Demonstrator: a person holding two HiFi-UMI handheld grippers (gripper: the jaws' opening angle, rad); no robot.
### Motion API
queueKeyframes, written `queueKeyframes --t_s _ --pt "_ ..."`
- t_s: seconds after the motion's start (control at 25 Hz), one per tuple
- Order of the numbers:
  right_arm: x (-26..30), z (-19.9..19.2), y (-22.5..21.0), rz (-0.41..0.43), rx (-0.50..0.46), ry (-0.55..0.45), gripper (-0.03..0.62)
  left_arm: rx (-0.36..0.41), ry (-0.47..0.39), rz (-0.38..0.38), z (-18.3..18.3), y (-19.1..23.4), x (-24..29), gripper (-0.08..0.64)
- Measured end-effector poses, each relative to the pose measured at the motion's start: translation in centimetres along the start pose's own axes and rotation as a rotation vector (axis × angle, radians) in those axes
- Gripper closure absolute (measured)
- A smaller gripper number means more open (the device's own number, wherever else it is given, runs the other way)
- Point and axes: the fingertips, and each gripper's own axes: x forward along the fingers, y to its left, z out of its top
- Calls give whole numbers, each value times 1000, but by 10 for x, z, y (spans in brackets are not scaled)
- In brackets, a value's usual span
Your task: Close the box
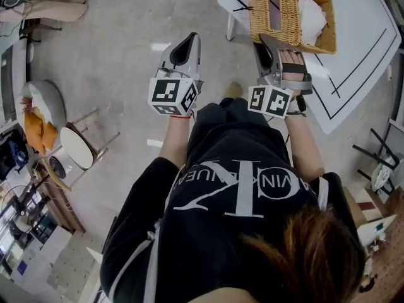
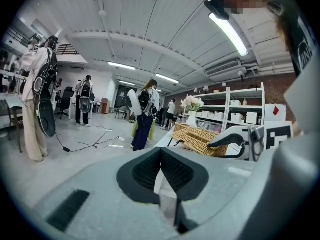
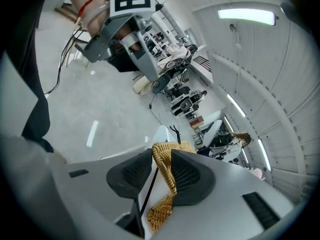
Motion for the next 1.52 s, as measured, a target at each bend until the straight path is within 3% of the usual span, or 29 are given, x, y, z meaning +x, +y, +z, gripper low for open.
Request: queueKeyframes --t_s 0.32,0.6,0.96,1.32,1.52 --pt "-22 18 -32 -37 190 -133 497 15 8 -2 2 -7 -4 549" --pt "-34 20 -50 -60 285 -175 503 37 5 -19 18 -12 4 549" --pt "-60 14 -93 -89 516 -254 503 96 -1 -107 51 -28 35 549" --pt "-79 -13 -121 -147 718 -243 524 142 6 -237 70 -54 80 549" --pt "-87 -34 -136 -200 768 -232 528 160 10 -302 75 -71 105 549"
